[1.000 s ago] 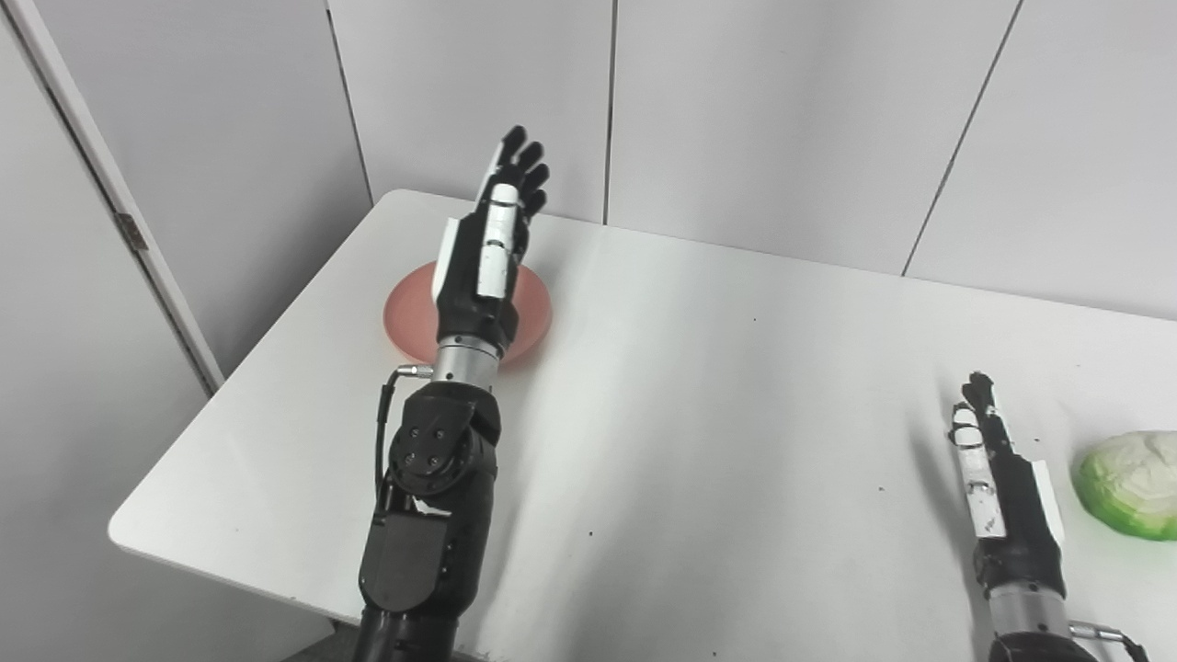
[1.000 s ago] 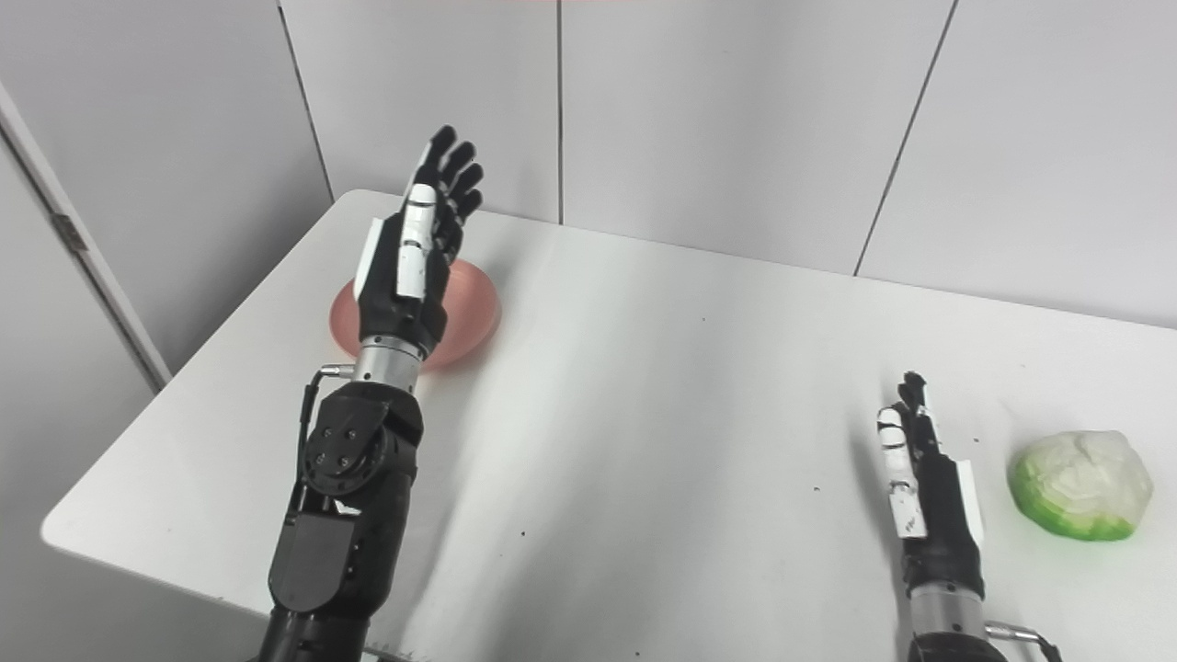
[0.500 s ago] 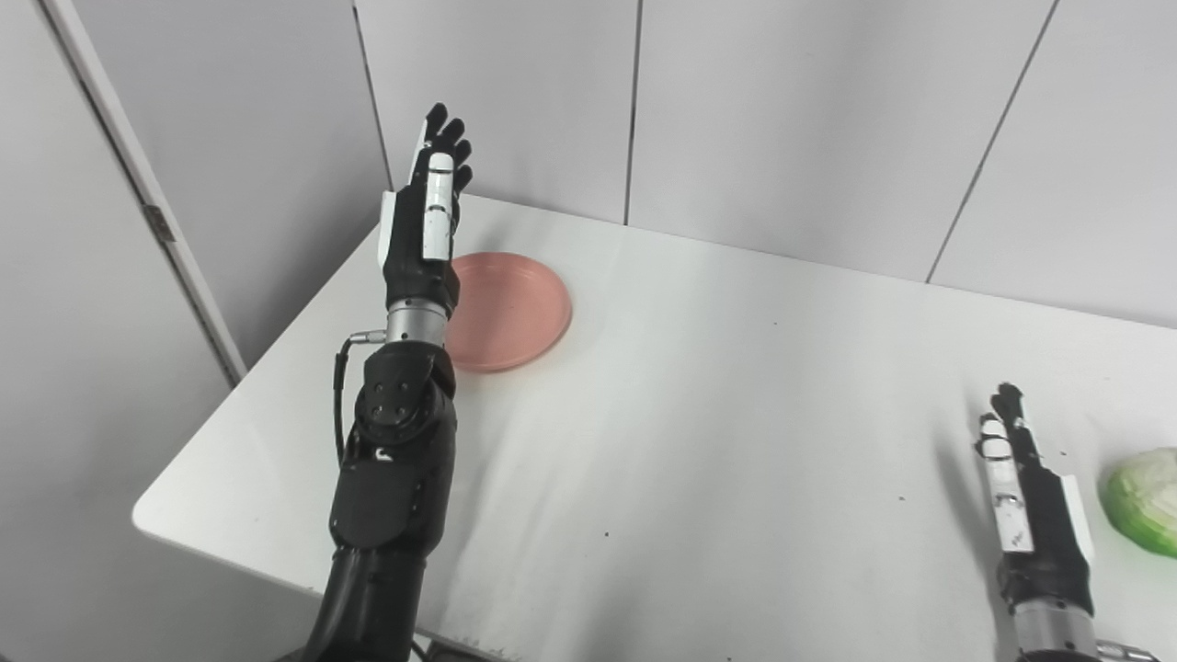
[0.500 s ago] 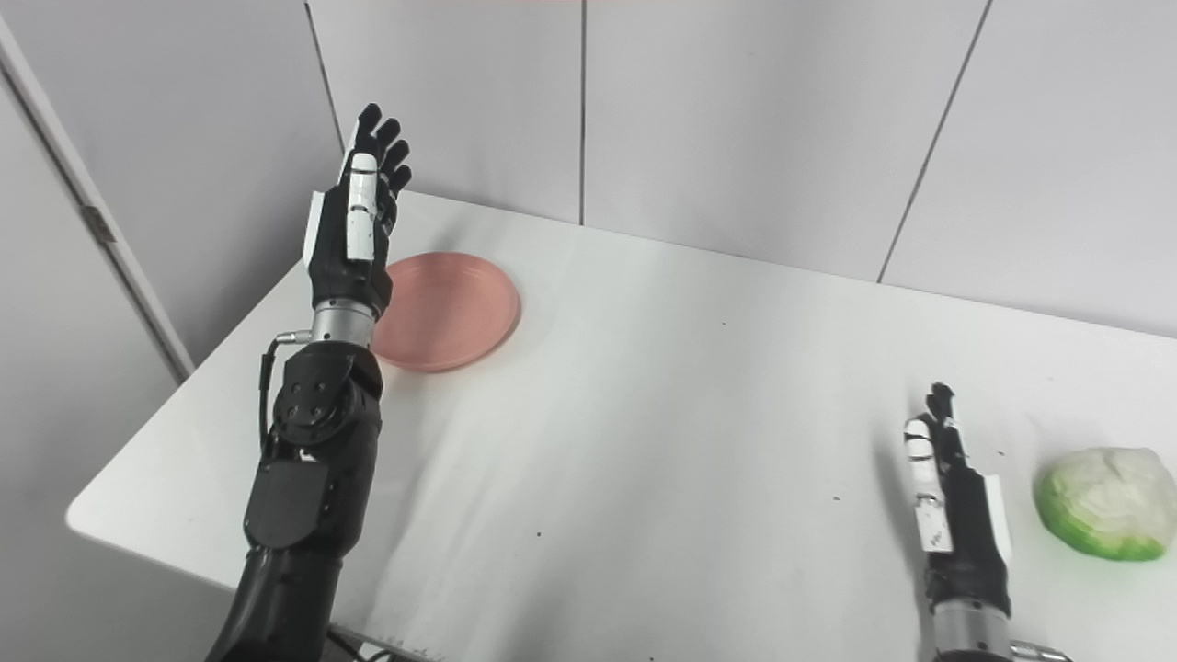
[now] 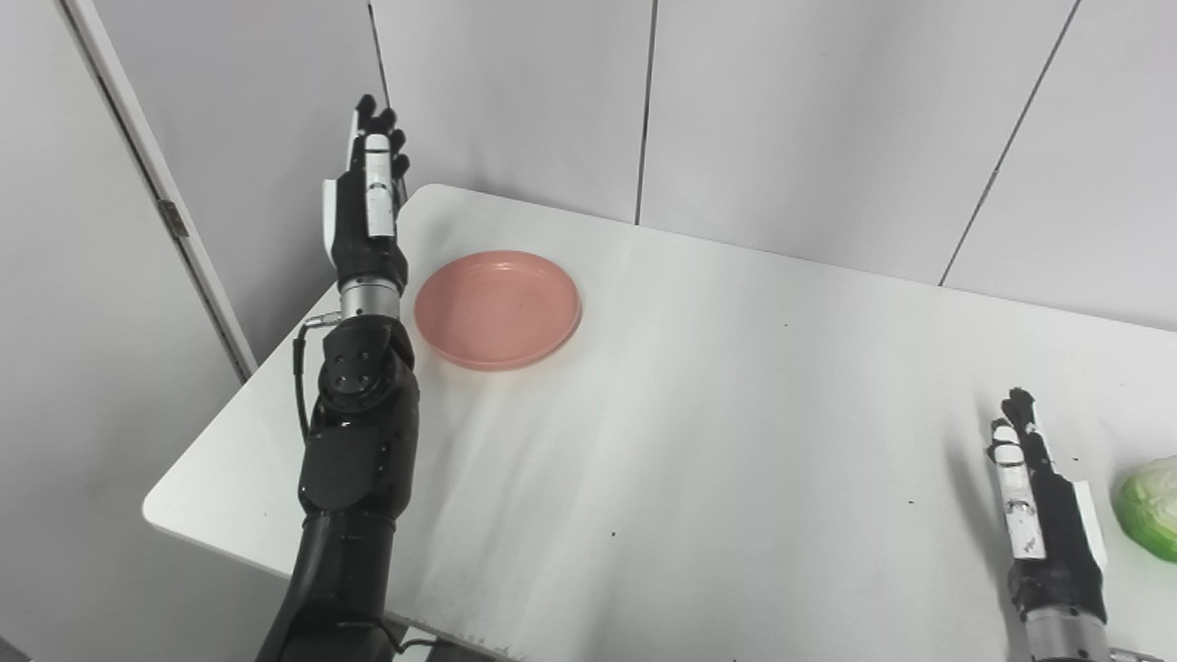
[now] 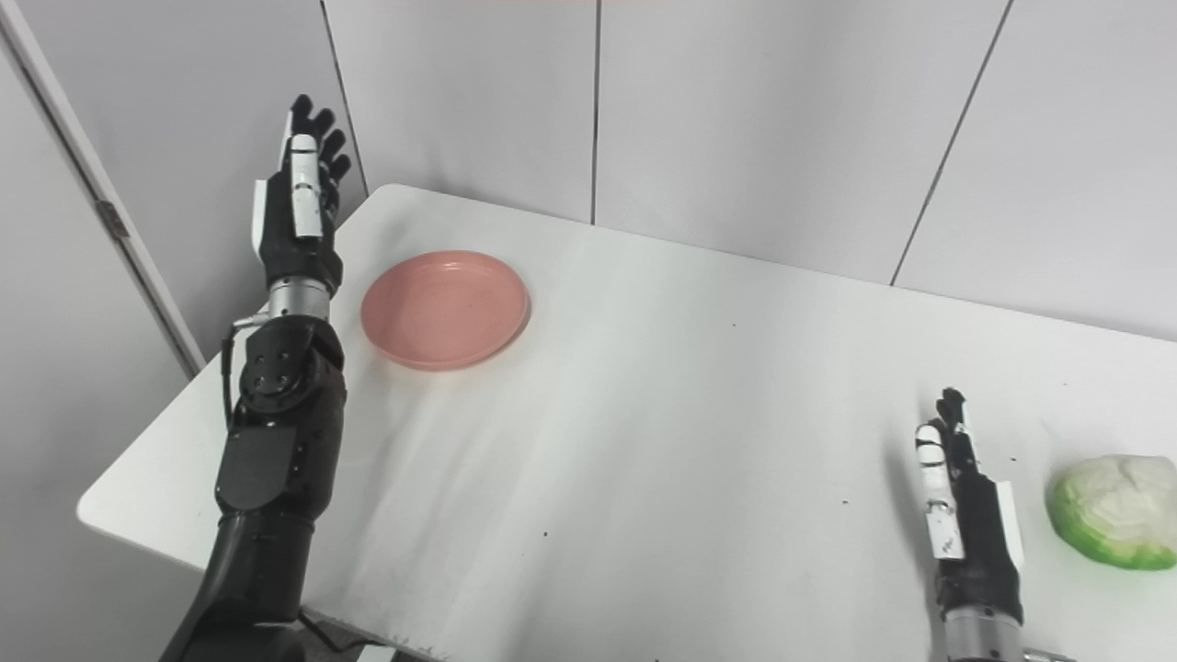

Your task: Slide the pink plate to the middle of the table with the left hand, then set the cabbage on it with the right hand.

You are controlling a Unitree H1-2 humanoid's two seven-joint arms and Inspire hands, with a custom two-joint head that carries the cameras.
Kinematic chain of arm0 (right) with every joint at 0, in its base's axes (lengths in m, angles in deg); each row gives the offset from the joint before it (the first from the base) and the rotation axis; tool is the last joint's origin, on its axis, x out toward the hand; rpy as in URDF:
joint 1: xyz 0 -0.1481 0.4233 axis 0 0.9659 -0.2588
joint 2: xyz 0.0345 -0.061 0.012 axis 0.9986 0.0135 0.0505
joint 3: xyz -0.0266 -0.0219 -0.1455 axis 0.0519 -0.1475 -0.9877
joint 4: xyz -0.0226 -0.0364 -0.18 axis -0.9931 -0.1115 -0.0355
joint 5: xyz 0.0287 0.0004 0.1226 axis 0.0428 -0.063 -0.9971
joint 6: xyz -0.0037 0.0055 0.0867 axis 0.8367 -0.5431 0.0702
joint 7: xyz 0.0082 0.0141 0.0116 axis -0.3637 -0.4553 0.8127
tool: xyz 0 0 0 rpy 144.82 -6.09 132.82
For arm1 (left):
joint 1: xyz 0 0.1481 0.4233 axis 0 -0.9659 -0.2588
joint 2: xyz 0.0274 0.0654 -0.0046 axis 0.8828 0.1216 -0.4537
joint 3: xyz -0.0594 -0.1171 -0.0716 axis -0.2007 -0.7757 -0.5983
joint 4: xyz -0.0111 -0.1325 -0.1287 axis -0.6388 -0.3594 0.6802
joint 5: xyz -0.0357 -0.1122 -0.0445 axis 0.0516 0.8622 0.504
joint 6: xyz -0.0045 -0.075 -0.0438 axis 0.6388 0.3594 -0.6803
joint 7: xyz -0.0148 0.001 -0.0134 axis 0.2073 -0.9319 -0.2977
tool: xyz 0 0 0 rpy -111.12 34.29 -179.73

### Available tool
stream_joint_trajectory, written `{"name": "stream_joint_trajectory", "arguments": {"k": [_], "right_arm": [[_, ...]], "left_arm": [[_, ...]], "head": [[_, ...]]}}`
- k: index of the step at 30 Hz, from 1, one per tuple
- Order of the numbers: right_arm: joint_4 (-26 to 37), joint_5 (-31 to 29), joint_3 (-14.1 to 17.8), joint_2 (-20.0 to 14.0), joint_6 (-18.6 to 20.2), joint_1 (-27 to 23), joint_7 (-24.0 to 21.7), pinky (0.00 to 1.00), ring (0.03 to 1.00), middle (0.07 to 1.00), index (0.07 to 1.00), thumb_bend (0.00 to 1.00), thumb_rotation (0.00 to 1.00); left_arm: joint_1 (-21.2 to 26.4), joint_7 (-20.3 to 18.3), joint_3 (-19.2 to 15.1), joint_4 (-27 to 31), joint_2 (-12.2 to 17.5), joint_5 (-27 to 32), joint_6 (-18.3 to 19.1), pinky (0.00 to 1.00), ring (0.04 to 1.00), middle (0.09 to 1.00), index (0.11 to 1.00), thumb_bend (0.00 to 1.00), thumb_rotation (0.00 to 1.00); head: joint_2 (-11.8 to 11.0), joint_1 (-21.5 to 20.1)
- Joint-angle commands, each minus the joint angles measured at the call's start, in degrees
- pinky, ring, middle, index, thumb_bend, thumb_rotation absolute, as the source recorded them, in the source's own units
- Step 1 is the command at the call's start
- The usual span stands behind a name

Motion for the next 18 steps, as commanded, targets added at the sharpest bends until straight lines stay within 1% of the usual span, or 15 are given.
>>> {"name": "stream_joint_trajectory", "arguments": {"k": [1, 5, 10, 15, 18], "right_arm": [[-0.3, -0.2, 0.5, -0.8, -2.6, -0.1, -0.2, 0.97, 0.983, 0.991, 0.988, 0.09, 1.0], [-0.3, -0.3, 0.6, -0.7, -2.4, -0.1, -0.3, 0.97, 0.983, 0.99, 0.99, 0.11, 1.0], [0.4, -0.4, 0.8, -0.4, -1.7, 0.1, -0.2, 0.96, 0.979, 0.987, 0.991, 0.11, 1.0], [0.1, -0.4, 0.8, -0.6, -2.4, 0.0, -0.4, 0.97, 0.978, 0.986, 0.991, 0.11, 1.0], [0.2, -0.4, 0.7, -0.7, -2.6, 0.0, -0.6, 0.96, 0.978, 0.987, 0.989, 0.11, 1.0]], "left_arm": [[3.1, 0.6, -0.4, 0.5, 1.7, 0.4, -2.0, 0.95, 0.945, 0.957, 0.961, 0.45, 1.0], [3.0, 0.4, -1.0, -1.5, 2.9, 1.2, -2.5, 0.95, 0.954, 0.964, 0.969, 0.45, 1.0], [3.2, 0.0, -2.2, -5.0, 4.1, 3.9, -3.5, 0.95, 0.958, 0.968, 0.965, 0.44, 1.0], [3.3, -1.2, -2.9, -8.6, 5.6, 5.8, -4.3, 0.98, 0.984, 0.984, 0.974, 0.44, 1.0], [3.2, -1.7, -3.0, -9.8, 5.9, 7.1, -4.6, 0.99, 0.986, 0.987, 0.974, 0.45, 1.0]], "head": [[0.0, 0.0], [0.0, 0.1], [0.2, 0.0], [0.2, 0.1], [0.3, 0.1]]}}
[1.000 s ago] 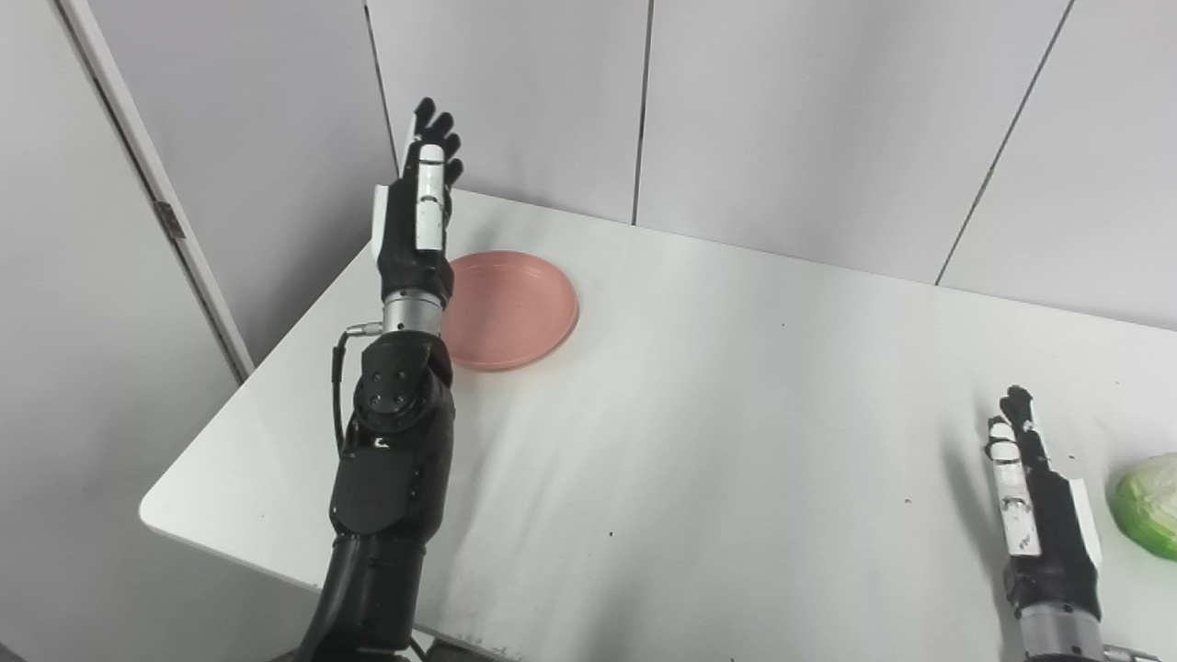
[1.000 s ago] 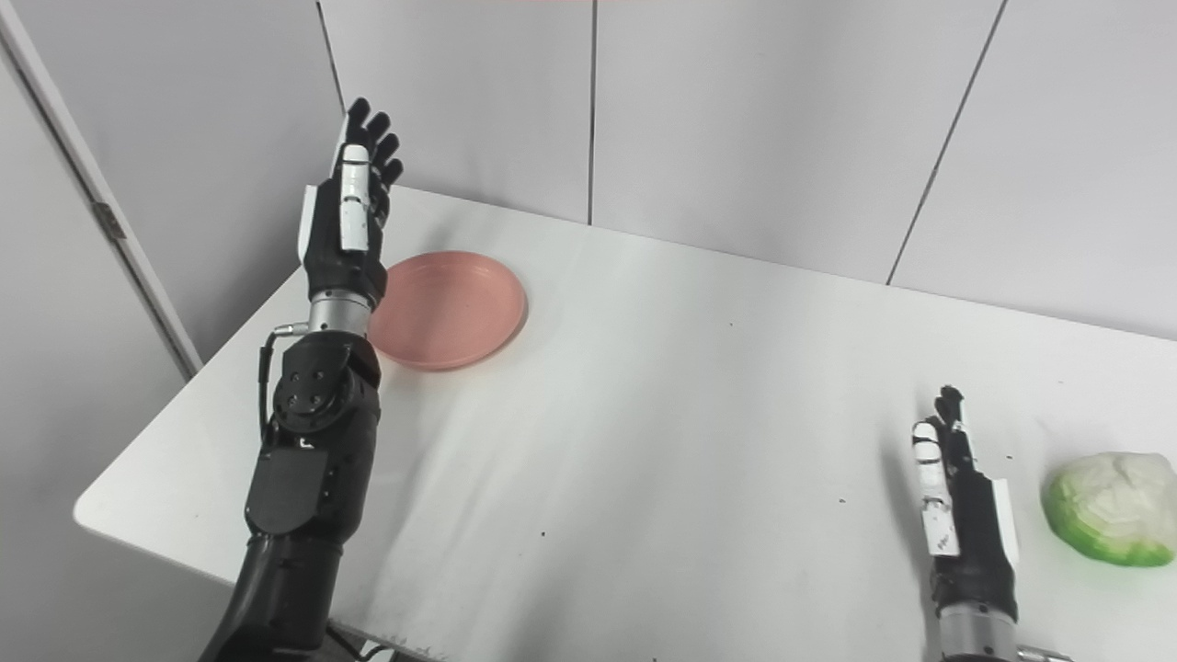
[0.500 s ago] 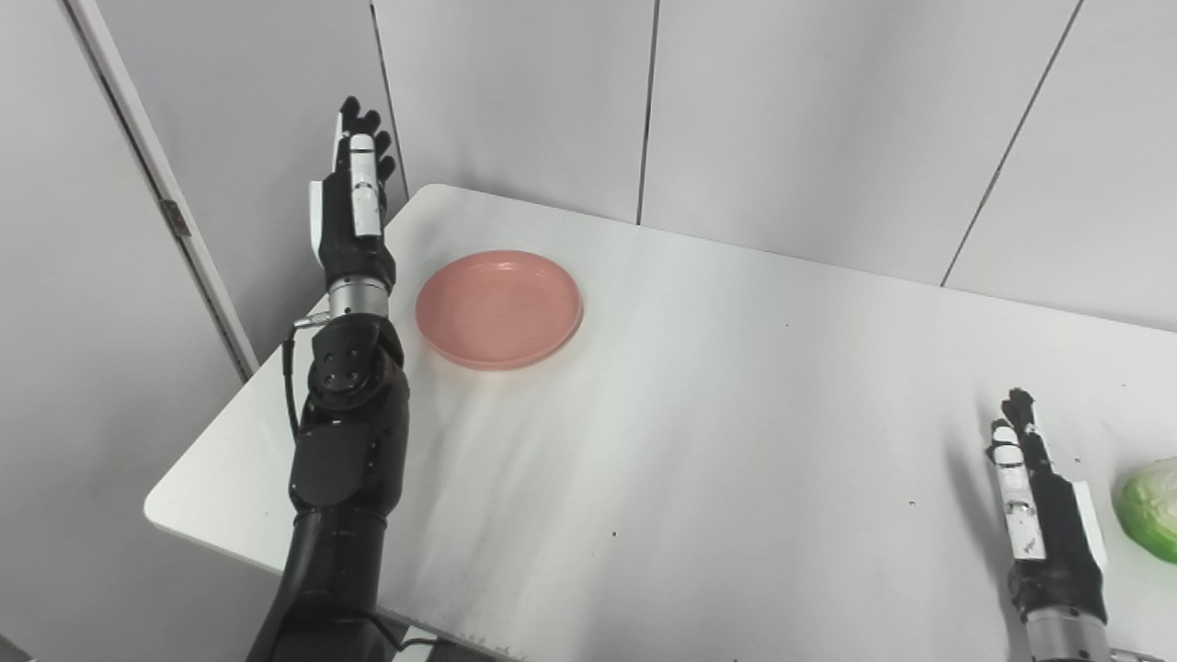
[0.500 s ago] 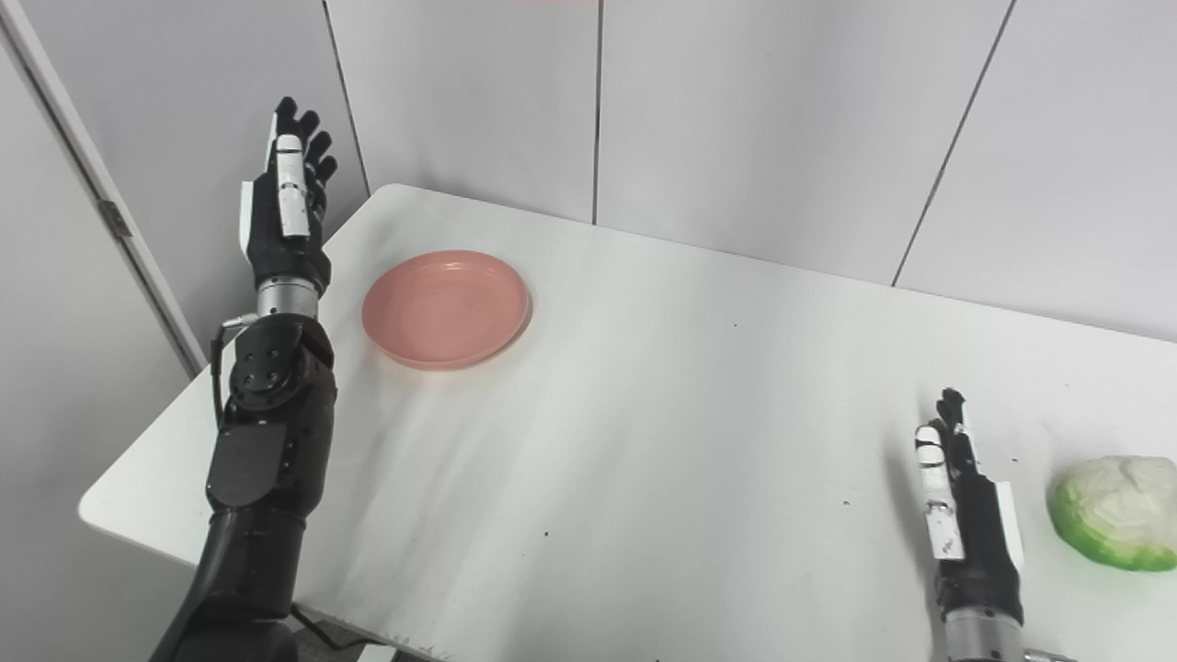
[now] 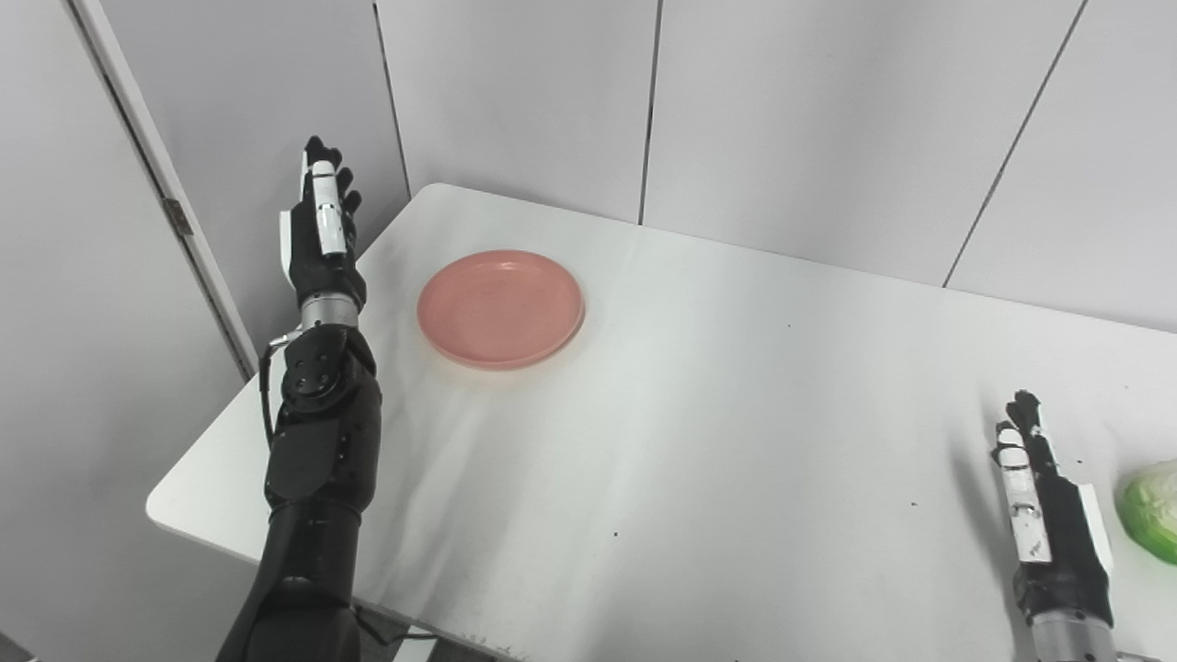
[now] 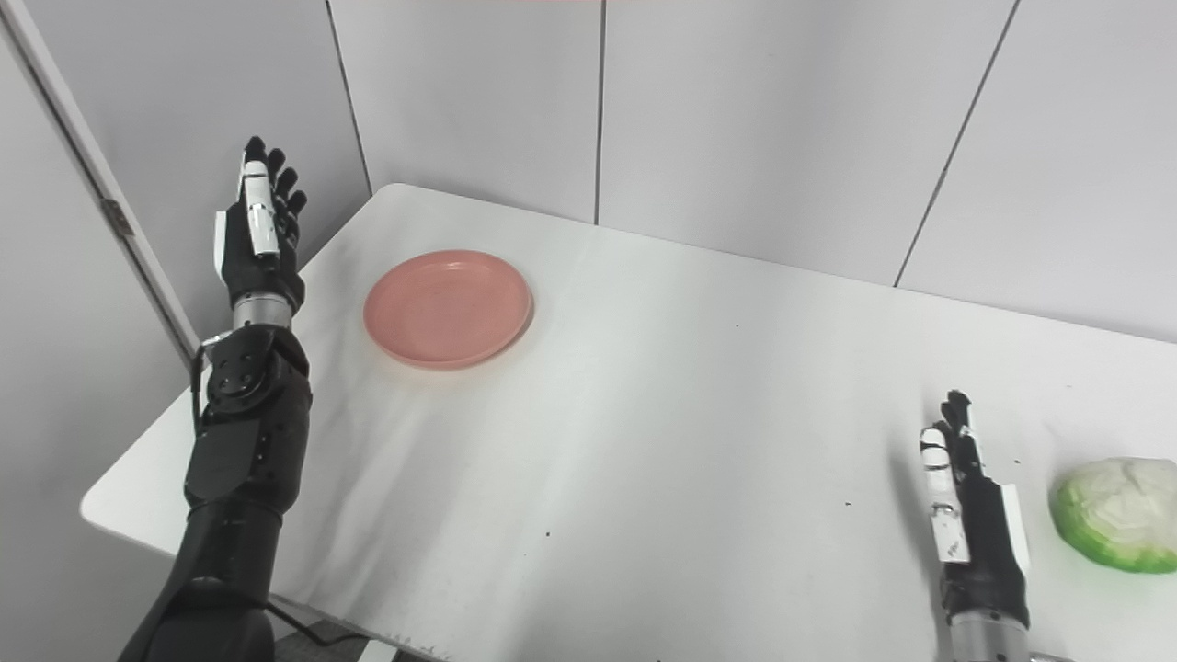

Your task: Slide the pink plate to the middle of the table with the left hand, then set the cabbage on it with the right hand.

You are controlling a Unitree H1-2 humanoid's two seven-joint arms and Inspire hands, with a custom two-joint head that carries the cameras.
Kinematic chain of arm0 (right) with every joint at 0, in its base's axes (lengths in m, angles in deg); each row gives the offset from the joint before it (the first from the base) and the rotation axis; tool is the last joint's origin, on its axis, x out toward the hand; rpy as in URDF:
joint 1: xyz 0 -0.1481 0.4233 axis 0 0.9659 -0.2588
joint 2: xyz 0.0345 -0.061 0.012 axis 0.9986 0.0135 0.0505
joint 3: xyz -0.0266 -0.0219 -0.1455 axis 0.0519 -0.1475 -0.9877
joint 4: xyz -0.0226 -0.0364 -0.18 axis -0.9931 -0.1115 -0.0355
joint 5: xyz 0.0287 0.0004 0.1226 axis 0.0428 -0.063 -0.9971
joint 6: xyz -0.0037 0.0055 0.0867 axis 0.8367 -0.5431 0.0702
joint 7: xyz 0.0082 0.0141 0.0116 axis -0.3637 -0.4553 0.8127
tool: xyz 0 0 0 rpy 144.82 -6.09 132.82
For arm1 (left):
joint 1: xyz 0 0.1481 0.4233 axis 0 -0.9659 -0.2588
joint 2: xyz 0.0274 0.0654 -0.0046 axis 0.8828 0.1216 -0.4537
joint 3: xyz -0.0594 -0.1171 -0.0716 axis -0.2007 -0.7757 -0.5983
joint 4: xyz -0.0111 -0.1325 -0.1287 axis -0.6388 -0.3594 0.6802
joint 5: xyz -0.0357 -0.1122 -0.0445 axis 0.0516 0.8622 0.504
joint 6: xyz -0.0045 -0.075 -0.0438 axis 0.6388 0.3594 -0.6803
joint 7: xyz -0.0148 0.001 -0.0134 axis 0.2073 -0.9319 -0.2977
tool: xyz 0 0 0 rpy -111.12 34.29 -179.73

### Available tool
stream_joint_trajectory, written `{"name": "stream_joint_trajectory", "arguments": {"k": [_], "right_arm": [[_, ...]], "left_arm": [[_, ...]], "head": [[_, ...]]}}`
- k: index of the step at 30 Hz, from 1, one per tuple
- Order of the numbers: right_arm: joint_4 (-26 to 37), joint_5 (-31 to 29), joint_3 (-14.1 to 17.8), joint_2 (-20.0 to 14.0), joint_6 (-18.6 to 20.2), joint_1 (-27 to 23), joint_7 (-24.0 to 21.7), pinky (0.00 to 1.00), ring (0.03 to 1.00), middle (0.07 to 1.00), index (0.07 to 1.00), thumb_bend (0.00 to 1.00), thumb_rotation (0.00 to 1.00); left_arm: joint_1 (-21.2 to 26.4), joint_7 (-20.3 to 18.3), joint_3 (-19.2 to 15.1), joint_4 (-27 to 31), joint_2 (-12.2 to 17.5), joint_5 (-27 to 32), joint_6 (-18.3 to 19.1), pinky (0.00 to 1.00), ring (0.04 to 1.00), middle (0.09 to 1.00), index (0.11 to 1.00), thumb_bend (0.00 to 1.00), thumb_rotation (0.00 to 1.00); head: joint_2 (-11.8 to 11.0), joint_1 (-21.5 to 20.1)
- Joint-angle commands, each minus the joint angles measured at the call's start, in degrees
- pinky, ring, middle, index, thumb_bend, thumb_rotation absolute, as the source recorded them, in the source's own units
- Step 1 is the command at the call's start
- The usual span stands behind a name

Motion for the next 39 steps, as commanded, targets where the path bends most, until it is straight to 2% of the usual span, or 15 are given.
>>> {"name": "stream_joint_trajectory", "arguments": {"k": [1, 5, 9, 23, 27, 39], "right_arm": [[0.2, -0.2, 0.3, -0.5, -2.6, 0.0, -0.2, 0.96, 0.979, 0.989, 0.991, 0.1, 1.0], [0.6, -0.3, 0.4, -0.3, -2.1, 0.1, -0.1, 0.97, 0.981, 0.989, 0.992, 0.1, 1.0], [0.9, -0.3, 0.5, -0.1, -1.7, 0.2, 0.0, 0.97, 0.979, 0.985, 0.988, 0.11, 1.0], [1.4, -0.1, 0.3, 0.1, -1.3, 0.3, 0.2, 0.98, 0.977, 0.986, 0.988, 0.13, 1.0], [1.5, -0.7, 0.4, 0.3, -1.2, 0.3, -0.1, 0.98, 0.981, 0.993, 0.991, 0.14, 1.0], [2.5, 0.2, 0.3, 0.2, -0.7, 0.6, 0.3, 0.95, 0.964, 0.979, 0.98, 0.1, 1.0]], "left_arm": [[3.1, -1.4, 0.0, 0.5, 2.0, 1.0, -2.3, 0.99, 0.986, 0.985, 0.971, 0.45, 1.0], [3.6, -1.0, -0.3, -1.7, 2.5, 2.2, -1.7, 0.96, 0.969, 0.966, 0.954, 0.44, 1.0], [4.1, -2.0, -0.8, -4.1, 2.8, 4.7, -1.8, 0.97, 0.957, 0.956, 0.947, 0.43, 1.0], [5.5, -5.5, -0.6, -12.9, 3.7, 7.8, -2.2, 0.99, 0.965, 0.958, 0.942, 0.43, 1.0], [6.2, -6.5, -0.4, -16.2, 3.9, 8.1, -2.5, 1.0, 0.973, 0.969, 0.954, 0.41, 1.0], [7.5, -7.8, 0.4, -23.1, 3.5, 7.3, -4.6, 1.0, 0.96, 0.959, 0.955, 0.41, 1.0]], "head": [[0.0, 0.0], [0.2, 0.1], [0.3, 0.0], [0.6, -0.1], [0.7, -0.2], [1.0, -0.5]]}}
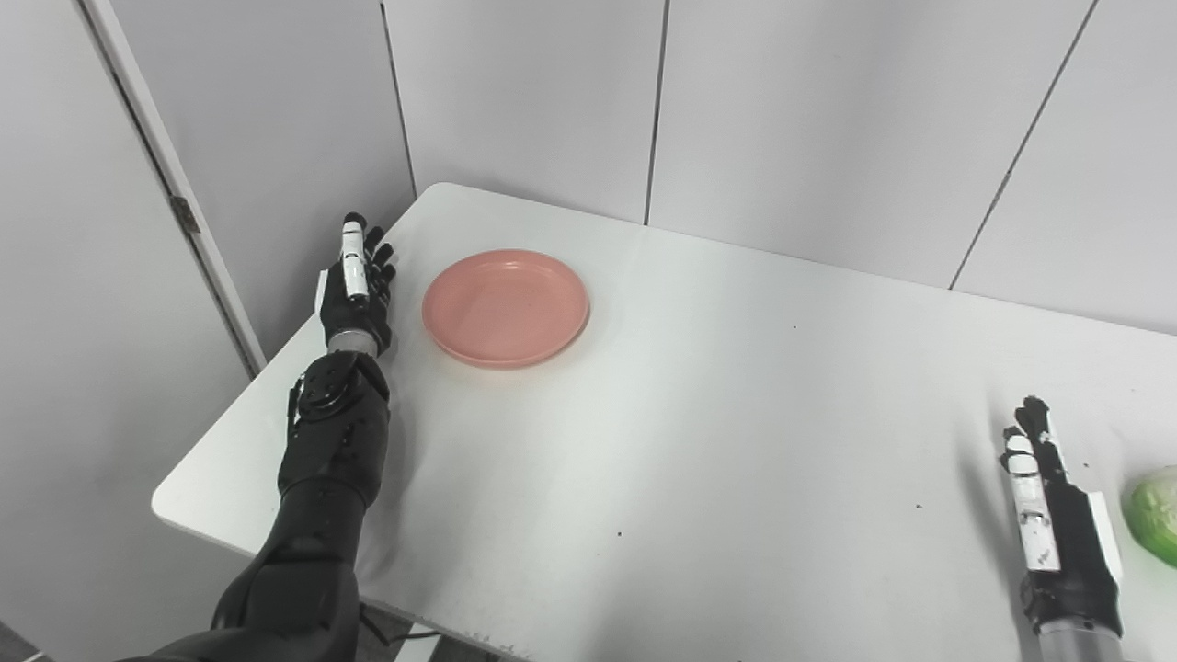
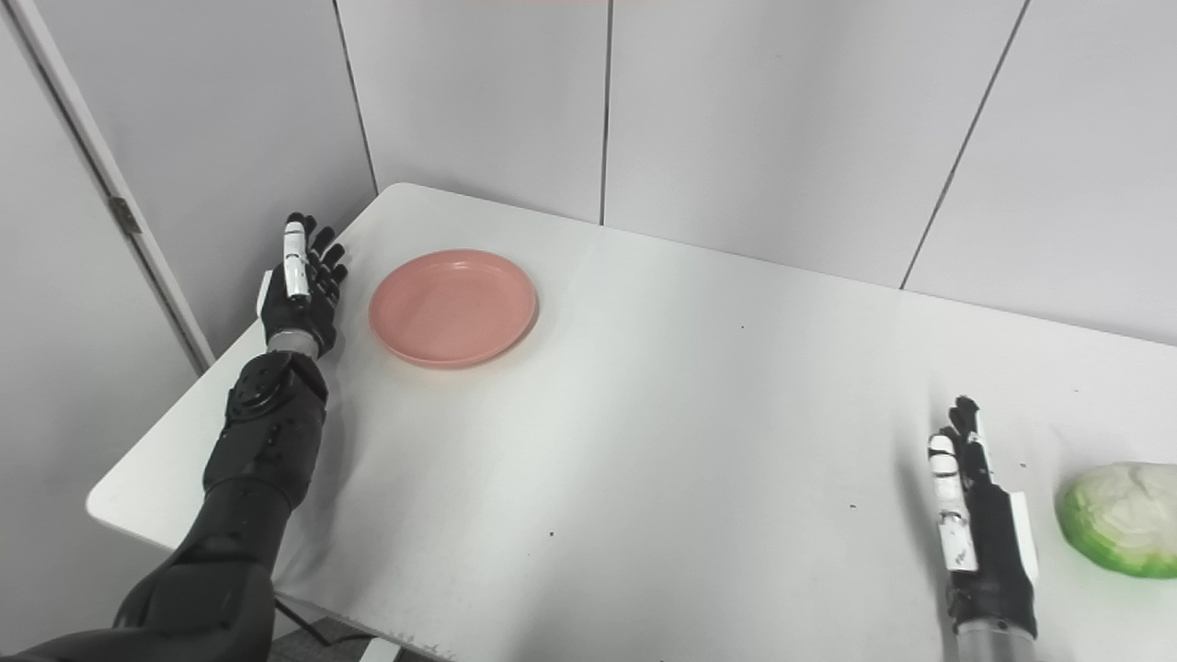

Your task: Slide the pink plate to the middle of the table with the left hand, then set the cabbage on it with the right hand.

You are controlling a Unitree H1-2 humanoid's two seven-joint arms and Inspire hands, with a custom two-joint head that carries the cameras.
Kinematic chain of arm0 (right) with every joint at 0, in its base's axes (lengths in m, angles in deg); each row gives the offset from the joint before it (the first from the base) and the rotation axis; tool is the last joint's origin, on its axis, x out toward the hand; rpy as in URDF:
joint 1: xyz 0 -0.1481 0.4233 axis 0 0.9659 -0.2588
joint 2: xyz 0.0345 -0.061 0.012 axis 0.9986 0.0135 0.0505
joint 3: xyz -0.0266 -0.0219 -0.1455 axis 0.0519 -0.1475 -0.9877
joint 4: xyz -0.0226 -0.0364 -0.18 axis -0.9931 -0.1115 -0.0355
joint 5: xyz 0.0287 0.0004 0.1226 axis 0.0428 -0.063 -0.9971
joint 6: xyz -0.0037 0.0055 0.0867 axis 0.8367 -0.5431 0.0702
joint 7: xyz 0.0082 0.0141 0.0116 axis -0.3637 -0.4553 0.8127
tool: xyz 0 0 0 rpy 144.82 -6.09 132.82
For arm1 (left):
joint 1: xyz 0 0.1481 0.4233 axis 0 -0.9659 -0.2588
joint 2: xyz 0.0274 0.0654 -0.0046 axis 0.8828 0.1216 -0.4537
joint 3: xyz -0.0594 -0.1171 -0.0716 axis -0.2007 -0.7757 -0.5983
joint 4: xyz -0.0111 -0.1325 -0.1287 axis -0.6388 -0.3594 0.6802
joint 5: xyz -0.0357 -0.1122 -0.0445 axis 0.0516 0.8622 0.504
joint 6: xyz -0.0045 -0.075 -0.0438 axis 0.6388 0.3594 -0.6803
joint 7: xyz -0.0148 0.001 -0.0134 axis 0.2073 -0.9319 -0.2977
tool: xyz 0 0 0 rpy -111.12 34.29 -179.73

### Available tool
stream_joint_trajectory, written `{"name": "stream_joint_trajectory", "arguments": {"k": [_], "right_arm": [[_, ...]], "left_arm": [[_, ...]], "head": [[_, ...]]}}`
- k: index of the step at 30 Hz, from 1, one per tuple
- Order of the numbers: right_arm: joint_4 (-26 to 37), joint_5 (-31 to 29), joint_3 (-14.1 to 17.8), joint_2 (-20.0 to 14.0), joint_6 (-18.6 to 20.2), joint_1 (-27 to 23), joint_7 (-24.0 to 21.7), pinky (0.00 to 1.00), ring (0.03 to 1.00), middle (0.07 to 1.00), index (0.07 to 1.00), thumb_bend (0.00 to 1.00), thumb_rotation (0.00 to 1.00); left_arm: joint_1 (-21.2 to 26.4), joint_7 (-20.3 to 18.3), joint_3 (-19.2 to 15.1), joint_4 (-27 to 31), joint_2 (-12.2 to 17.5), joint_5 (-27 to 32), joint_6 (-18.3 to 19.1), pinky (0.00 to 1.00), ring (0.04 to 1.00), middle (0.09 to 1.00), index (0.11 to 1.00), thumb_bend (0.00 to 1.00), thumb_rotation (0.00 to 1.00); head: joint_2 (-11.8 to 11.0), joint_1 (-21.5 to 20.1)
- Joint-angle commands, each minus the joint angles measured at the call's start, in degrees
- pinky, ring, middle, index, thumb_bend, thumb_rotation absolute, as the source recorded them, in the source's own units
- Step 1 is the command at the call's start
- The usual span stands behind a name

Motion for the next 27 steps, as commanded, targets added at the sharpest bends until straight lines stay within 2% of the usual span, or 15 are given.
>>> {"name": "stream_joint_trajectory", "arguments": {"k": [1, 8, 17, 27], "right_arm": [[1.3, 0.4, 0.1, 0.1, -0.6, -0.3, 0.4, 0.95, 0.963, 0.979, 0.98, 0.1, 1.0], [1.6, 0.7, 0.2, 0.5, -0.6, -0.2, 0.5, 0.95, 0.963, 0.974, 0.974, 0.1, 1.0], [1.8, 0.7, 0.4, 0.7, 0.5, -0.2, 0.5, 0.96, 0.963, 0.978, 0.979, 0.13, 1.0], [1.6, 0.6, 0.4, 0.9, 0.1, -0.3, 0.4, 0.96, 0.96, 0.975, 0.977, 0.13, 1.0]], "left_arm": [[2.9, -1.0, 0.3, 0.1, 1.3, 0.2, -1.3, 1.0, 0.957, 0.956, 0.953, 0.41, 1.0], [3.0, -2.0, 0.9, -1.9, -0.1, 0.5, -2.0, 1.0, 0.969, 0.962, 0.956, 0.41, 1.0], [2.8, -4.0, 1.9, -1.9, -2.6, 0.8, -1.3, 0.98, 0.969, 0.961, 0.96, 0.41, 1.0], [1.9, -6.1, 4.0, -0.1, -5.7, 1.8, 1.4, 0.93, 0.945, 0.948, 0.937, 0.41, 1.0]], "head": [[0.1, 0.0], [0.2, -0.5], [0.5, -1.2], [1.1, -2.3]]}}
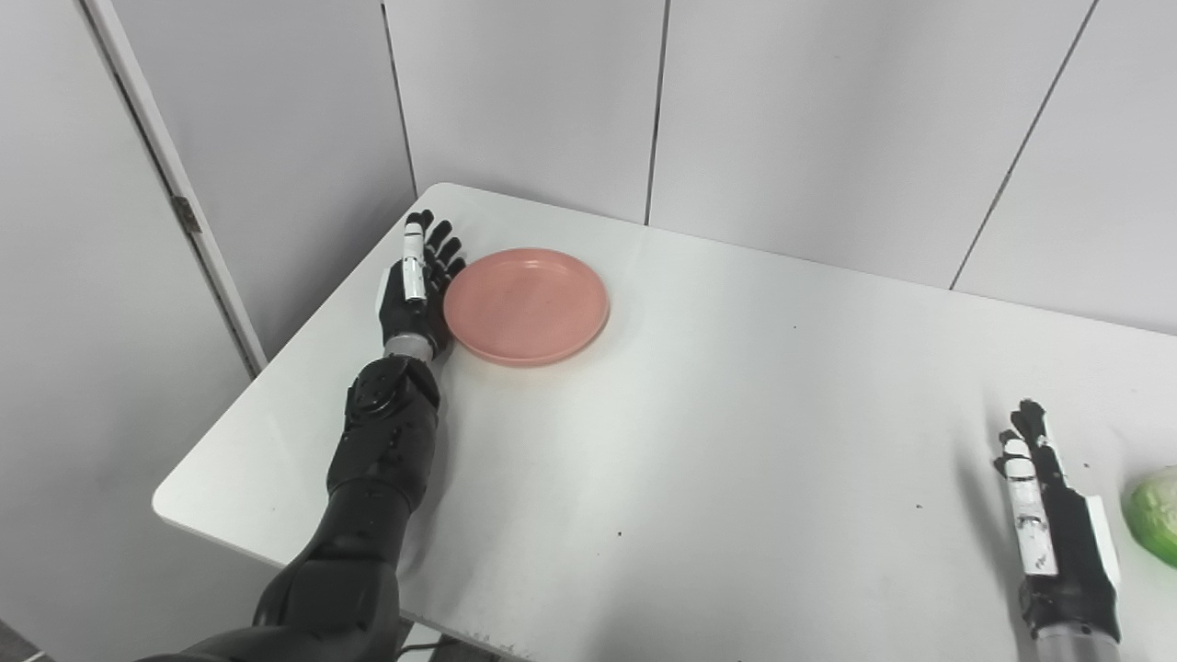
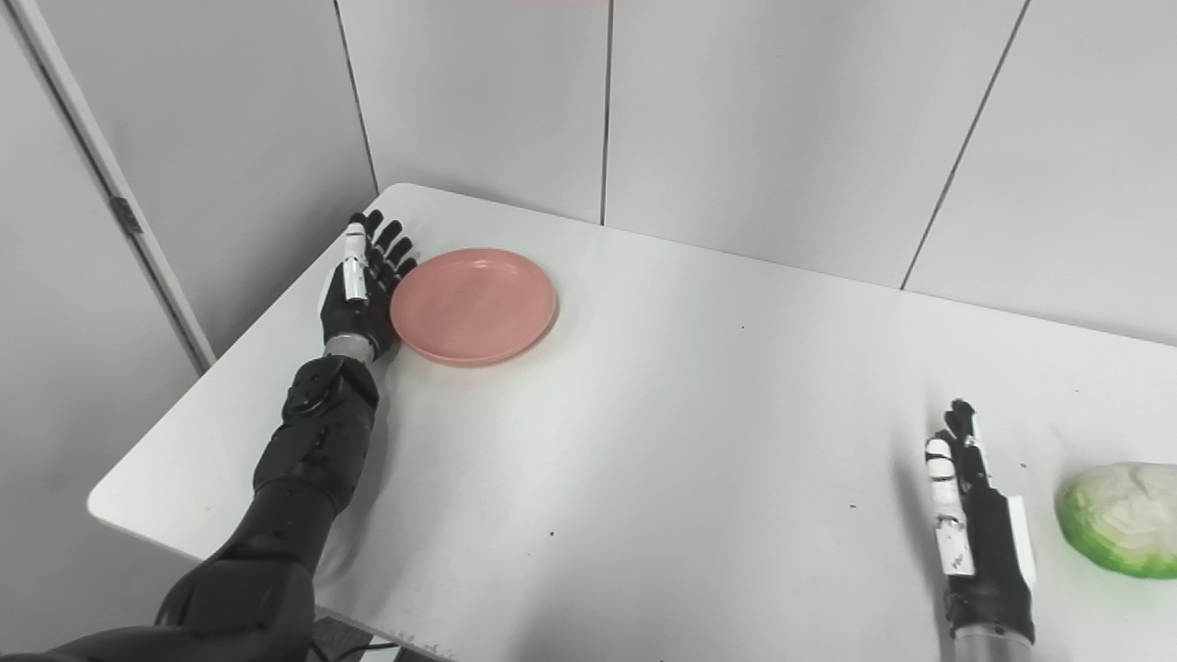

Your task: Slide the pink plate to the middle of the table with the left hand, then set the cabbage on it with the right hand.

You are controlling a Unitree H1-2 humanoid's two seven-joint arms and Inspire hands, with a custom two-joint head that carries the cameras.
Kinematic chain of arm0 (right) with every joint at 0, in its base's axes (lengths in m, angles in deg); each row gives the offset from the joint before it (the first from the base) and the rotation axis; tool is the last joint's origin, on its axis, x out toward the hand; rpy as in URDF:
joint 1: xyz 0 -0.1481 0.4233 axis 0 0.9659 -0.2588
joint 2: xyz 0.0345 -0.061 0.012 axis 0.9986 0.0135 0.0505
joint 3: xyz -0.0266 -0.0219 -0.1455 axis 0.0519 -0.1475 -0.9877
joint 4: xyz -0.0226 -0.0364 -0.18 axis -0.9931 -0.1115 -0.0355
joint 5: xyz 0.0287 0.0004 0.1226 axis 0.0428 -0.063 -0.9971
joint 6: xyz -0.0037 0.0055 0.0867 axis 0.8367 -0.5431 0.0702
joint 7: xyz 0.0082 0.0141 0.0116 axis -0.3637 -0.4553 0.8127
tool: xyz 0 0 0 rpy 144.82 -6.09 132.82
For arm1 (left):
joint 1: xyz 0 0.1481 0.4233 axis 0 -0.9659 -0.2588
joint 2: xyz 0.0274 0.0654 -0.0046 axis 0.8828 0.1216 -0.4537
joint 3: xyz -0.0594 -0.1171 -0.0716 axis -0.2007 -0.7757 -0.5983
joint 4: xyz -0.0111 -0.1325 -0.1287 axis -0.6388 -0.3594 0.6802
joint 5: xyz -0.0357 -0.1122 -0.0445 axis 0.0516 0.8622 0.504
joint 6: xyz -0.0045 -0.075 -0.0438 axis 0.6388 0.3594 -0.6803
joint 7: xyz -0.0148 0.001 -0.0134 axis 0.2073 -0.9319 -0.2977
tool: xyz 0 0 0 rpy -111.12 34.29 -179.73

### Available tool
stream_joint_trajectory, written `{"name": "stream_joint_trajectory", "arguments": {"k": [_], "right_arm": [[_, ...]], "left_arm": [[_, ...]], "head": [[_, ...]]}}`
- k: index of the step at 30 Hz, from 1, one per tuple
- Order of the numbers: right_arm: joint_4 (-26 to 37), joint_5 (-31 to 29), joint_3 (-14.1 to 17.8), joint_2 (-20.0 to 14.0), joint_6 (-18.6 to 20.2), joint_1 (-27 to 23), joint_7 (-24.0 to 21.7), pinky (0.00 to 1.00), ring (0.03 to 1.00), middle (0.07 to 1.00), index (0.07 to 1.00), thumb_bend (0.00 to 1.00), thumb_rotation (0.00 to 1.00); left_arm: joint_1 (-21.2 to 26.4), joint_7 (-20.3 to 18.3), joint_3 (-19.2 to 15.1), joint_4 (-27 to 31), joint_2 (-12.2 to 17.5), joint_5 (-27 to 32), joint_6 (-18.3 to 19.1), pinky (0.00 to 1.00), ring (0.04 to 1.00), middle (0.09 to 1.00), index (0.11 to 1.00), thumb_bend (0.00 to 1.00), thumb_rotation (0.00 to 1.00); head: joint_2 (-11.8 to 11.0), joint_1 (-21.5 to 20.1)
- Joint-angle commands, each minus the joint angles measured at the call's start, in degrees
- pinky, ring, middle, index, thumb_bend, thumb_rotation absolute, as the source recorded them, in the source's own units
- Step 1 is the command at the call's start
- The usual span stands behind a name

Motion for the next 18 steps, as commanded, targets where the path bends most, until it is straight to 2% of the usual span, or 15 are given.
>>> {"name": "stream_joint_trajectory", "arguments": {"k": [1, 5, 10, 18], "right_arm": [[0.9, -0.4, 0.2, 0.3, 0.0, -0.8, 0.2, 0.96, 0.96, 0.975, 0.977, 0.13, 1.0], [0.6, -0.1, 0.2, 0.6, 0.1, -0.9, 0.5, 0.95, 0.958, 0.973, 0.975, 0.13, 1.0], [0.5, 0.3, 0.0, 1.1, 0.2, -0.8, 1.0, 0.94, 0.956, 0.969, 0.971, 0.14, 1.0], [0.9, 1.7, -0.5, 2.5, 1.8, -0.7, 1.7, 0.95, 0.962, 0.973, 0.98, 0.16, 1.0]], "left_arm": [[0.3, -0.6, 0.9, 0.8, -1.1, 0.3, 2.1, 0.93, 0.945, 0.948, 0.937, 0.41, 1.0], [-0.3, -0.6, 1.8, 2.4, -2.3, 0.2, 3.4, 0.92, 0.923, 0.923, 0.916, 0.41, 1.0], [-0.9, -2.7, 3.1, 3.3, -3.1, 0.6, 4.7, 0.93, 0.935, 0.939, 0.931, 0.41, 1.0], [-1.4, -4.3, 5.1, 5.4, -4.1, 0.2, 7.9, 0.93, 0.928, 0.933, 0.929, 0.42, 1.0]], "head": [[0.0, -0.3], [0.1, -1.2], [0.3, -3.0], [0.6, -7.9]]}}
